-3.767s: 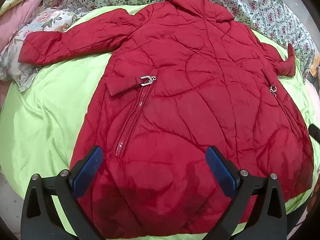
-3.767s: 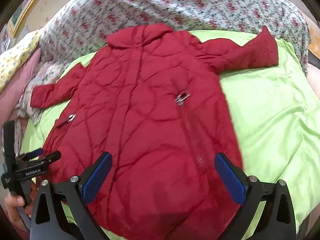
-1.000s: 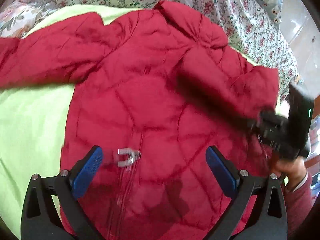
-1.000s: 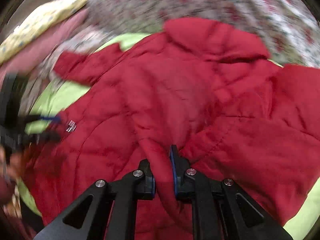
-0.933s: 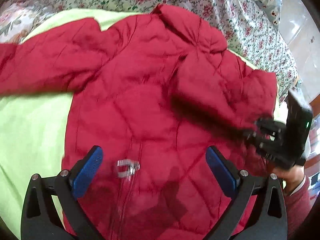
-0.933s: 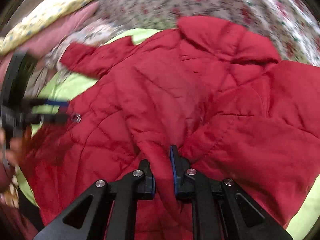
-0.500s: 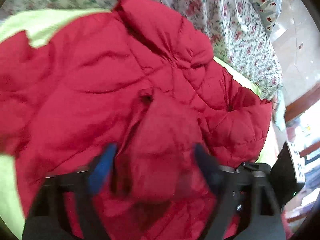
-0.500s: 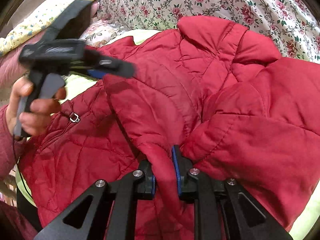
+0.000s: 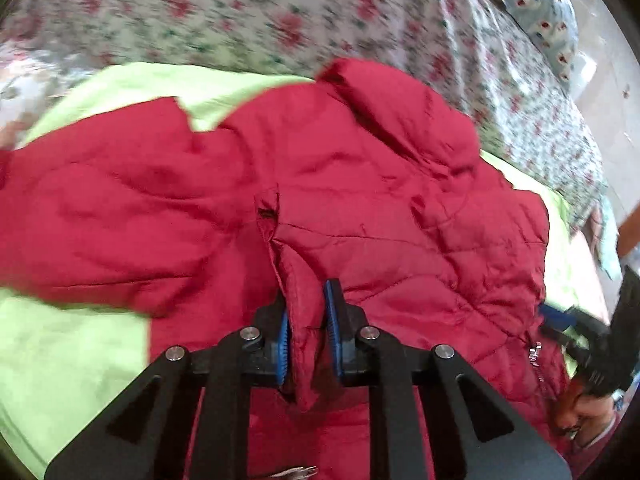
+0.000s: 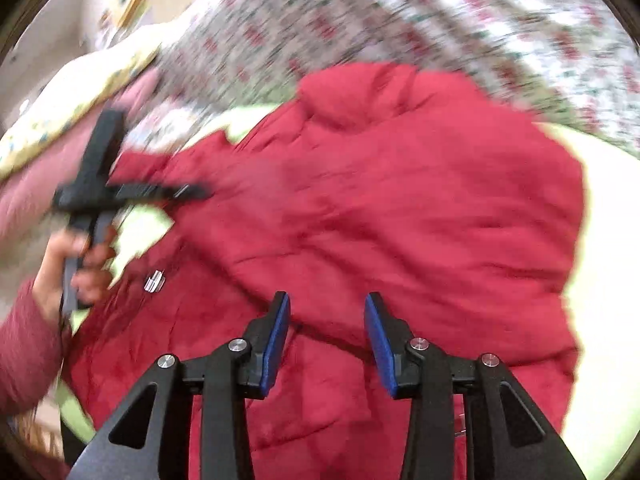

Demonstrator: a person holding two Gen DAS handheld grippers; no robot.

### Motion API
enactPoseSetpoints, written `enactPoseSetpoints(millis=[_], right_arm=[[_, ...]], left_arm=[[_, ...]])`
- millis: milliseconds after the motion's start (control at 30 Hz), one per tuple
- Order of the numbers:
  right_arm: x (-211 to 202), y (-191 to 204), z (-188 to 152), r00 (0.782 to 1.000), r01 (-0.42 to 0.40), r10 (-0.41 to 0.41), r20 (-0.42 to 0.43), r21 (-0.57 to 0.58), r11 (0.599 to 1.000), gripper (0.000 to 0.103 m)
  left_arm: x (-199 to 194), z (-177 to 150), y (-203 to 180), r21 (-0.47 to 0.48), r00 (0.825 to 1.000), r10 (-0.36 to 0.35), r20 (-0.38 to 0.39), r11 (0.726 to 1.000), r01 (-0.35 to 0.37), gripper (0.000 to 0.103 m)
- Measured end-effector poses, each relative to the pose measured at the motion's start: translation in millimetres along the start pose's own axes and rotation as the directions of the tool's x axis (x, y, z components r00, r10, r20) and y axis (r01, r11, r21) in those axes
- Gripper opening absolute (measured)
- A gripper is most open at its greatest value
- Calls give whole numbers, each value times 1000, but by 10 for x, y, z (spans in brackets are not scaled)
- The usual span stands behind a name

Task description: Fold large clothes

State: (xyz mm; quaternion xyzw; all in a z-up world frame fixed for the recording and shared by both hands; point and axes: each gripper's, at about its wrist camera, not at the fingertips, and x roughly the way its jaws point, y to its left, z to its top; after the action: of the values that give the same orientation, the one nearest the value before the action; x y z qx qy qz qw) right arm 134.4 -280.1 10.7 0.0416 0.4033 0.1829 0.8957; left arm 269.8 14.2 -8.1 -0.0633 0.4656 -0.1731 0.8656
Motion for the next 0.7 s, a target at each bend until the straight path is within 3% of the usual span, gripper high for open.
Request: enactPoseSetpoints(millis=[133,233,333,433,567,700], right_arm=[[-38,-205,215,987,146,-152,58,91,985,43],[95,-343,330,982,167,-179,66,156,973,43],[410,-496,330,970,243,-243,-21,186,952,42],[613,-624,237,962,273,-262,-79,217,937,42],[659,-615,157,957,290,-283,-63,221,931,42],[673,-560,154,949,315,-309,-64,205,927,42]], left_arm=[[2,-71,133,-37,999,27,17,999,-26,14],[75,-157,66,-12,997,71,18,997,-71,17],[50,-198,69,-11,996,89,29,996,-88,27],[-128,-212,119,-28,989,123,79,992,-121,29],[-313,-170,48,-32,989,69,131,997,-66,29],[-225,-147,-236,41,995,-21,97,999,17,31]])
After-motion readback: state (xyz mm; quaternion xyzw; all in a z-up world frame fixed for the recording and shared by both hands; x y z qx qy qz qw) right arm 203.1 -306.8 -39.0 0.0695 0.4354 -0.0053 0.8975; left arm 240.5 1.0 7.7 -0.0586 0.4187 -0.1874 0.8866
